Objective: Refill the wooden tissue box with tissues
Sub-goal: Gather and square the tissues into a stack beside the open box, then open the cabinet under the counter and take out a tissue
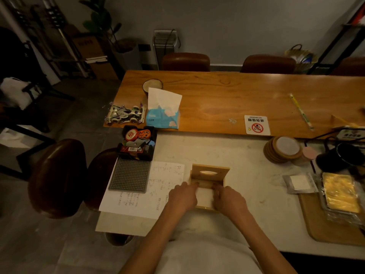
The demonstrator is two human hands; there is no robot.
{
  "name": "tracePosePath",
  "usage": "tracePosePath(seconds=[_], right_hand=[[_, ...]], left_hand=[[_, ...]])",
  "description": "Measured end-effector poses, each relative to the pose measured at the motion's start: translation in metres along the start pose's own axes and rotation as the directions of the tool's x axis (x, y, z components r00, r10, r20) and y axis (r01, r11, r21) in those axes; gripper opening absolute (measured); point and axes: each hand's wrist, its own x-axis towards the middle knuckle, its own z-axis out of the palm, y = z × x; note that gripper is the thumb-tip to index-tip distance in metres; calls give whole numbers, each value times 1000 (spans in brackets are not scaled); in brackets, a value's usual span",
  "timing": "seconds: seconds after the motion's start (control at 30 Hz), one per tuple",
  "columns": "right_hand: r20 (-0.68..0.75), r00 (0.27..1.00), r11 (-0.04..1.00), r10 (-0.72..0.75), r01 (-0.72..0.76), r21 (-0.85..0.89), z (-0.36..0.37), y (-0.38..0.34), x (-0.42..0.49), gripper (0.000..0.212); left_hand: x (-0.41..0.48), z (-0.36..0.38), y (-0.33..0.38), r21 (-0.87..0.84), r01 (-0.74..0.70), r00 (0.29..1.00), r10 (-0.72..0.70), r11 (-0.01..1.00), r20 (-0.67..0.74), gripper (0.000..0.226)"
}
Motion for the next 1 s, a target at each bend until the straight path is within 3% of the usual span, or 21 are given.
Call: tracePosePath(seconds=[0.1,0.17,0.23,0.33,0.4,0.47,0.5,0.53,0.6,0.63,0.7,0.8,1.0], right_hand=[[-270,958,936,-99,182,302,-4,20,-32,38],[-320,940,870,-116,251,425,-5,31,-50,52],[-171,979,820,-112,188,541,0,33,-57,64],[53,990,666,-134,50,744,10,20,-58,73],[28,994,617,-101,40,786,18,12,-60,72],[-46,999,633,-28,53,772,26,12,-63,71],[-94,996,663,12,62,746,30,15,-64,70],[-143,989,707,45,70,704,35,21,-65,70],[-222,972,839,71,62,541,49,39,-66,73],[-232,970,904,72,34,426,60,49,-66,77],[-177,981,975,78,-38,219,82,66,-64,82],[-125,989,997,74,-73,17,114,80,-63,76],[-271,958,989,94,-121,-87,135,85,-60,67]], left_hand=[[-32,0,-16,-283,-116,959,33,952,-281,49],[-45,4,-25,-482,-199,931,11,853,-365,55],[-44,15,-32,-639,-191,959,3,745,-283,65],[-35,32,-28,-812,-66,998,54,580,-43,66],[-34,39,-19,-868,-60,998,49,493,-41,64],[-40,43,-16,-925,-98,992,-33,366,-118,68],[-44,48,-19,-927,-124,983,-85,353,-164,71],[-50,54,-23,-899,-148,967,-131,413,-219,71],[-59,75,-38,-732,-113,935,-178,672,-307,71],[-60,89,-45,-625,-41,930,-198,780,-309,72],[-61,115,-53,-442,119,942,-242,889,-232,73],[-59,144,-48,-241,229,938,-280,943,-204,76],[-58,160,-37,-79,298,878,-306,951,-368,81]])
